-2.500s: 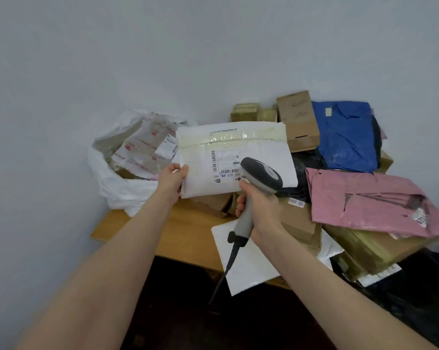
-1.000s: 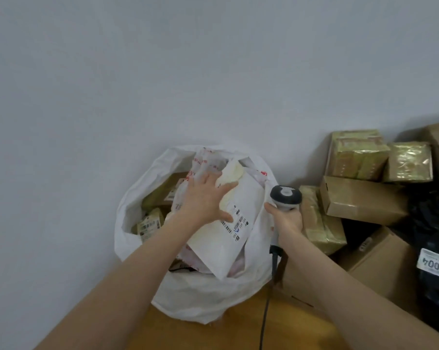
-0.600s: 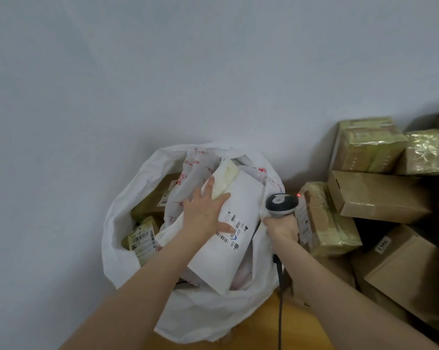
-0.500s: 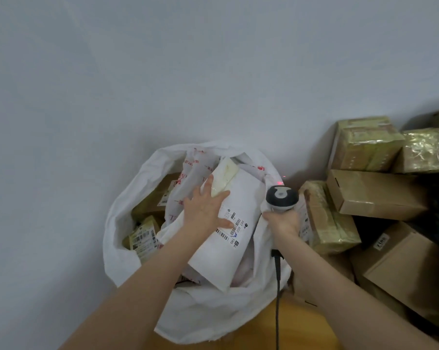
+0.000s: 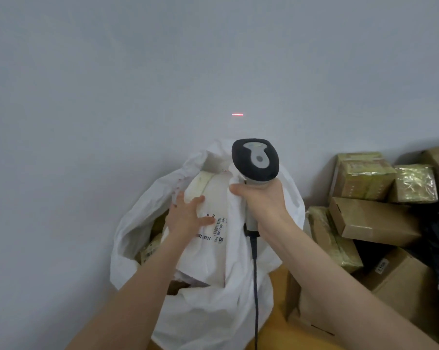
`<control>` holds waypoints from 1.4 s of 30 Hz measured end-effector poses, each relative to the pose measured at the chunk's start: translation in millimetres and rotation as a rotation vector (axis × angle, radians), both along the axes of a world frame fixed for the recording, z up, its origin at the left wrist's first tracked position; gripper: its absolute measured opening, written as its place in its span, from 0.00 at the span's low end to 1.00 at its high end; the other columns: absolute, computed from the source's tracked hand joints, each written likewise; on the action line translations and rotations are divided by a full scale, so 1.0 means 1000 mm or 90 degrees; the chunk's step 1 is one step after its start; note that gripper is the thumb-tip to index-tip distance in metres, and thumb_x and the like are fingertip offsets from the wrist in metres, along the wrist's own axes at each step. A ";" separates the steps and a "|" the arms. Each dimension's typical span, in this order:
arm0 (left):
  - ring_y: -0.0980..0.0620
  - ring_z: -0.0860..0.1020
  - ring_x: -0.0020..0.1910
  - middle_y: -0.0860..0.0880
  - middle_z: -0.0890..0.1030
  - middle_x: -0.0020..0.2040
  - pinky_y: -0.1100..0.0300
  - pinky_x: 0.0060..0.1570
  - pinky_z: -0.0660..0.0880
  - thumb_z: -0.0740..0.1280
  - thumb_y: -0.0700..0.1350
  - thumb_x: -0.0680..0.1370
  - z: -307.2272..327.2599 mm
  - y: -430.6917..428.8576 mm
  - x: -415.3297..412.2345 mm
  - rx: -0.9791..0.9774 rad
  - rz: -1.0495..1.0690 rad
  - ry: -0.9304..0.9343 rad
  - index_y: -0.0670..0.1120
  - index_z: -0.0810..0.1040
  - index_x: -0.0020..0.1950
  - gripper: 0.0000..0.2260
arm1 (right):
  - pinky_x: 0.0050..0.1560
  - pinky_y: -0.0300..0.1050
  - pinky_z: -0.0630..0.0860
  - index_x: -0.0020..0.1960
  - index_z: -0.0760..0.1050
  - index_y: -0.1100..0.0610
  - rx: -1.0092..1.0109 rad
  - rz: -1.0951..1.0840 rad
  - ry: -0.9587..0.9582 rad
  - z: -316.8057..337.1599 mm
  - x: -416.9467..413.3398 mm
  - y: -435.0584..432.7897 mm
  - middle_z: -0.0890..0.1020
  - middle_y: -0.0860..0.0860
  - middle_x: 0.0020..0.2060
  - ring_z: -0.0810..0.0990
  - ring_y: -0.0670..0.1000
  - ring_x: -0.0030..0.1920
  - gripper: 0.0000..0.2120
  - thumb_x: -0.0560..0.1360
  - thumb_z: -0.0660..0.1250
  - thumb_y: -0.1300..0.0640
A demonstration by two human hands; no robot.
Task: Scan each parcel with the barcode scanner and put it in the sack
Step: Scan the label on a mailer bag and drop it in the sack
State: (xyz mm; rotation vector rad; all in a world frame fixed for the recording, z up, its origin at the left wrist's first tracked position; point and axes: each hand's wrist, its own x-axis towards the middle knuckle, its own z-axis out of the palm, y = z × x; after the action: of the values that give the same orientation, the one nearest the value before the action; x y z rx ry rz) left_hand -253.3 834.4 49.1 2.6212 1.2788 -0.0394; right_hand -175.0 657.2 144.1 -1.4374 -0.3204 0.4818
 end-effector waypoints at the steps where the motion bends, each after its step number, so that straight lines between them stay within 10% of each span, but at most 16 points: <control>1: 0.40 0.53 0.76 0.46 0.48 0.79 0.44 0.68 0.64 0.68 0.67 0.70 -0.003 -0.009 0.001 0.009 0.007 0.004 0.64 0.60 0.74 0.35 | 0.42 0.48 0.78 0.43 0.77 0.63 -0.016 0.007 -0.009 -0.001 -0.002 0.002 0.81 0.55 0.36 0.80 0.53 0.39 0.08 0.66 0.74 0.66; 20: 0.37 0.52 0.75 0.44 0.37 0.78 0.42 0.68 0.63 0.73 0.61 0.70 -0.028 -0.058 0.014 -0.014 -0.147 0.108 0.64 0.46 0.77 0.45 | 0.36 0.44 0.76 0.43 0.77 0.55 -0.183 0.027 -0.025 -0.008 0.052 -0.046 0.79 0.52 0.36 0.77 0.49 0.37 0.06 0.70 0.74 0.61; 28: 0.38 0.54 0.75 0.45 0.36 0.78 0.42 0.67 0.64 0.73 0.60 0.71 -0.042 -0.048 -0.008 0.004 -0.096 0.074 0.65 0.43 0.76 0.46 | 0.62 0.52 0.73 0.60 0.78 0.58 -0.316 0.056 -0.029 -0.057 0.049 -0.013 0.78 0.59 0.60 0.75 0.57 0.62 0.21 0.70 0.75 0.53; 42: 0.38 0.49 0.76 0.45 0.37 0.78 0.40 0.70 0.58 0.70 0.62 0.72 -0.053 -0.032 -0.010 -0.069 -0.121 0.084 0.65 0.40 0.76 0.45 | 0.39 0.45 0.69 0.43 0.74 0.59 -0.317 0.040 -0.074 -0.051 0.039 0.017 0.76 0.54 0.35 0.74 0.55 0.36 0.06 0.69 0.70 0.64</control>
State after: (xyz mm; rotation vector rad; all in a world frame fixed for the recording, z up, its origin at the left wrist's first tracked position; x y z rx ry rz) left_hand -262.9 802.3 -3.9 2.6742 1.0287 -0.3097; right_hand -136.4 674.5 93.3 -1.9483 -0.3543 0.5535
